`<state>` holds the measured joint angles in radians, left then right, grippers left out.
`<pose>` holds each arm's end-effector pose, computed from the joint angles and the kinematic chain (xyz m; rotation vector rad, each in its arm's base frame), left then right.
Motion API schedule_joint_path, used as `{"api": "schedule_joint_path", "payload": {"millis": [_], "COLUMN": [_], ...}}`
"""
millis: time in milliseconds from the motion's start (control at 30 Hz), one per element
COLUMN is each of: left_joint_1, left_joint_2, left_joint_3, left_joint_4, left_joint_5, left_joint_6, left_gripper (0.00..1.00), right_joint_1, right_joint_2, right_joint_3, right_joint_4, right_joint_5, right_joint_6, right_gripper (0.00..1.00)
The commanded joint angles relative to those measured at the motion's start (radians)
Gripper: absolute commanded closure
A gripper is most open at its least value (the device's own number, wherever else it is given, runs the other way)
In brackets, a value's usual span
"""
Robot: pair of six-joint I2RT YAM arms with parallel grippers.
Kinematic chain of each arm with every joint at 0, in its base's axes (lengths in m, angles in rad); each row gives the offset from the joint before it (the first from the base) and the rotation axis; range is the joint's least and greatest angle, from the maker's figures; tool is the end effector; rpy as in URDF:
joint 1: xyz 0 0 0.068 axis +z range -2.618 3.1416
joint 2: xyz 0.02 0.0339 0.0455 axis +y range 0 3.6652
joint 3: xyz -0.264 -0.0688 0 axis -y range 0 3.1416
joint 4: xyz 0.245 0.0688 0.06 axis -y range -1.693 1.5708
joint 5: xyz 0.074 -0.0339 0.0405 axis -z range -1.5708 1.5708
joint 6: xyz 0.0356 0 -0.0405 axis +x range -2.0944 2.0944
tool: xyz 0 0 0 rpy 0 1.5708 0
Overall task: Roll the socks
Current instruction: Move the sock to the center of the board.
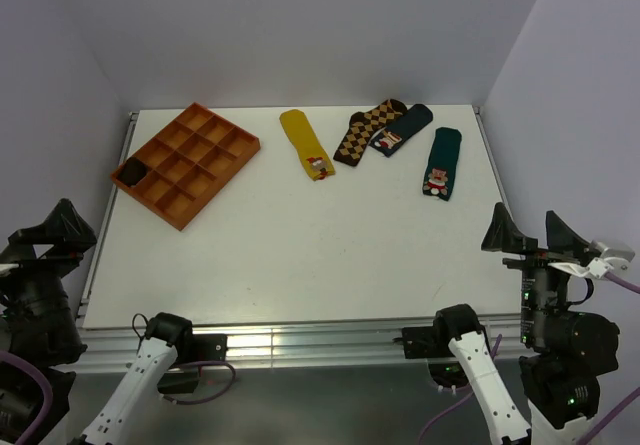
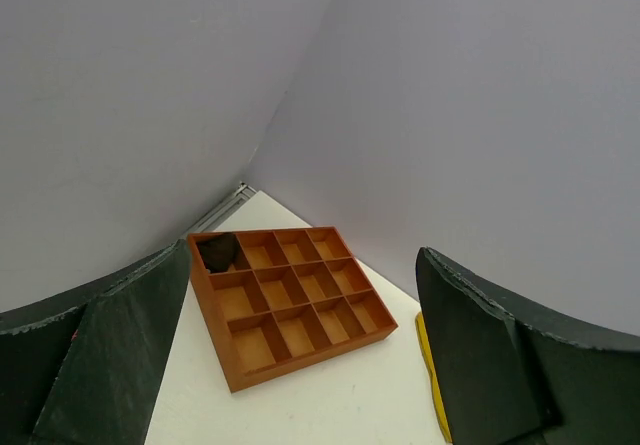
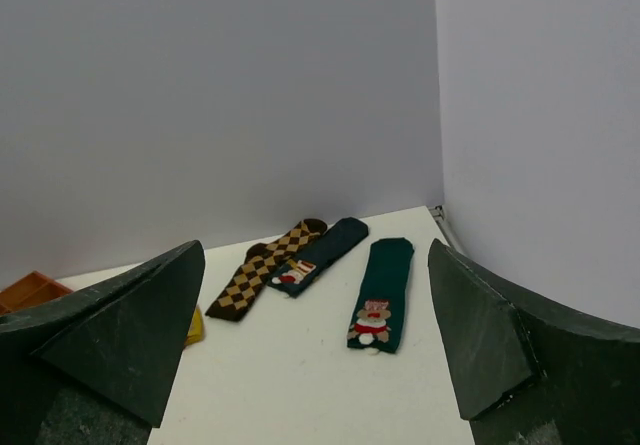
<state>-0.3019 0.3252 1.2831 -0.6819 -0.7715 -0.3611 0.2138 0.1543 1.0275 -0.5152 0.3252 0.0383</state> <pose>-0.0332 0.0364 0.4599 -0.6859 1.1910 -0.0563 -0.0255 -0.0172 0.4181 0.1775 1.2195 0.0222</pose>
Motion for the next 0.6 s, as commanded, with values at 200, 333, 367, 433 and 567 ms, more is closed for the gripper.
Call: {"api": "schedule_joint_path", "payload": {"millis": [200, 333, 367, 433, 567], "left_joint_1": [-0.002, -0.002, -0.002, -0.002, -0.002], "left_joint_2": [0.041, 0.063, 0.07, 0.084, 0.11], "left_joint_3": [-0.028, -0.06, -0.067, -0.09, -0.116], "left_joint_4": [0.021, 0.009, 0.008, 0.012, -0.004], "left_joint_5": [0.032, 0.075, 0.081, 0.1, 0.144], "left_joint_6": [0.025, 0.014, 0.014, 0.014, -0.018], "left_gripper": [0.01, 0.0, 0.01, 0.01, 0.01], "right_joint_1": [0.01, 0.01, 0.01, 0.01, 0.01], "right_joint_2": [0.048, 0.117, 0.14, 0.191, 0.218], "right_joint_3": [-0.02, -0.017, -0.014, -0.004, -0.018], "right_joint_4": [0.023, 0.008, -0.002, -0.029, -0.02], "right_joint_5": [0.014, -0.014, -0.023, -0.063, -0.1], "right_joint_6": [0.025, 0.067, 0.093, 0.107, 0.121], "right_gripper": [0.0, 0.0, 0.0, 0.0, 0.0]}}
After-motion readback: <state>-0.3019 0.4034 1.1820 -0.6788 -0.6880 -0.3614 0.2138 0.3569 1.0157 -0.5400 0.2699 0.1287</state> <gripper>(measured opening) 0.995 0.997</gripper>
